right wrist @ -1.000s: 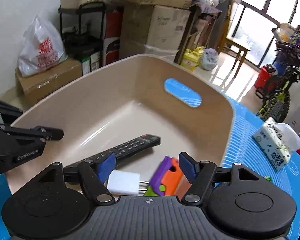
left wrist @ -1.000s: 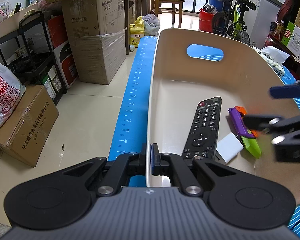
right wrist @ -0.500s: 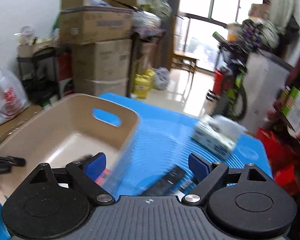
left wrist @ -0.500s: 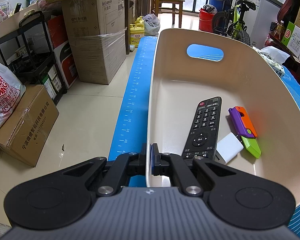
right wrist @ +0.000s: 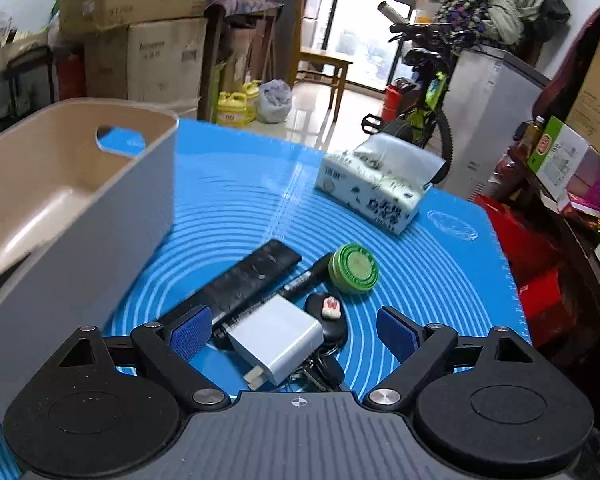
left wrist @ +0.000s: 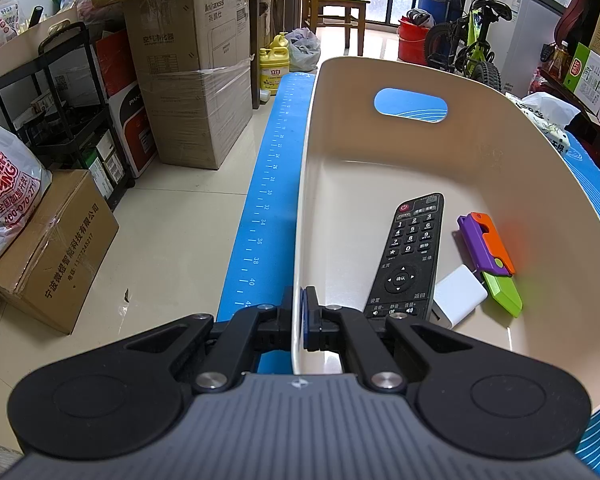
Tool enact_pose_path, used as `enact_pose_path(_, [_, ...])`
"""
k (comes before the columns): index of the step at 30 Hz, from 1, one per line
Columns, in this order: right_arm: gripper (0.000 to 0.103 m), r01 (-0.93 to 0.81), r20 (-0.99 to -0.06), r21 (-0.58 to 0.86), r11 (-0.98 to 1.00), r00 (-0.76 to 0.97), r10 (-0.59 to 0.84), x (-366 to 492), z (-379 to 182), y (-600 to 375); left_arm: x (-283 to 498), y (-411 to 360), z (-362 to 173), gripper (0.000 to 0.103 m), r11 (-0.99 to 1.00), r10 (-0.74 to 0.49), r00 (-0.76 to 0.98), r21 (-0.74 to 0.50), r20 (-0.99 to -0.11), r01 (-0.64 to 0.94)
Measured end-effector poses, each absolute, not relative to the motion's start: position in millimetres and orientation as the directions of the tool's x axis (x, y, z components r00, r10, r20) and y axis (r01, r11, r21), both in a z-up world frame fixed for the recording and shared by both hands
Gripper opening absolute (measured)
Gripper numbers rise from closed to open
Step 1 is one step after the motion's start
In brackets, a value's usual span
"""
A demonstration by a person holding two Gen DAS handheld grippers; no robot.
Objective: Organize rigid objects
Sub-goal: 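Move the right gripper to the white charger block and grasp it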
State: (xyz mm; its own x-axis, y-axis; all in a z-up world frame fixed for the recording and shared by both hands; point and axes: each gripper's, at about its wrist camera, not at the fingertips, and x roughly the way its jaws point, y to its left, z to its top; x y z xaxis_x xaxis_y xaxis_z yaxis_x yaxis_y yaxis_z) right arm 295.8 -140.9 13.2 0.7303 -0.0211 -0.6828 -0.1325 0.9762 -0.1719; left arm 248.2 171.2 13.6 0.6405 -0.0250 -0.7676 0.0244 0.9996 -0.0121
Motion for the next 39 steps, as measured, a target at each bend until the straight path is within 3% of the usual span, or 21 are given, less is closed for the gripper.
enact_pose_path(4, [0.09, -0.215, -0.72, -0.19, 0.958, 0.694, 0.013, 304.3, -9.2, -143.3, 248.3, 171.1, 13.6, 0.005, 1.0, -0.024, 0.641, -0.012, -0.767, 0.024])
enact_pose_path(16, [0.089, -0.373, -0.717, -0.264, 0.89, 0.692, 0.077, 321.4, -28.8, -147.8, 249.3, 175.3, 17.5, 0.005, 1.0, -0.02, 0.64, -0.006, -0.768, 0.024])
enact_pose_path(24, [0.08, -0.437, -0.744, -0.265, 0.859, 0.66, 0.107, 328.7, -41.2, -142.6, 249.5, 175.6, 16.4, 0.005, 1.0, -0.019, 0.64, -0.006, -0.768, 0.024])
enact_pose_path(28, [0.069, -0.465, -0.753, -0.241, 0.852, 0.643, 0.138, 327.8, -40.1, -143.0, 249.3, 175.2, 16.2, 0.005, 1.0, -0.02, 0.64, -0.006, -0.768, 0.024])
enact_pose_path(39, [0.067, -0.417, -0.718, -0.269, 0.868, 0.688, 0.108, 314.5, -36.8, -141.6, 249.2, 174.7, 16.6, 0.005, 1.0, -0.019, 0.64, -0.005, -0.768, 0.024])
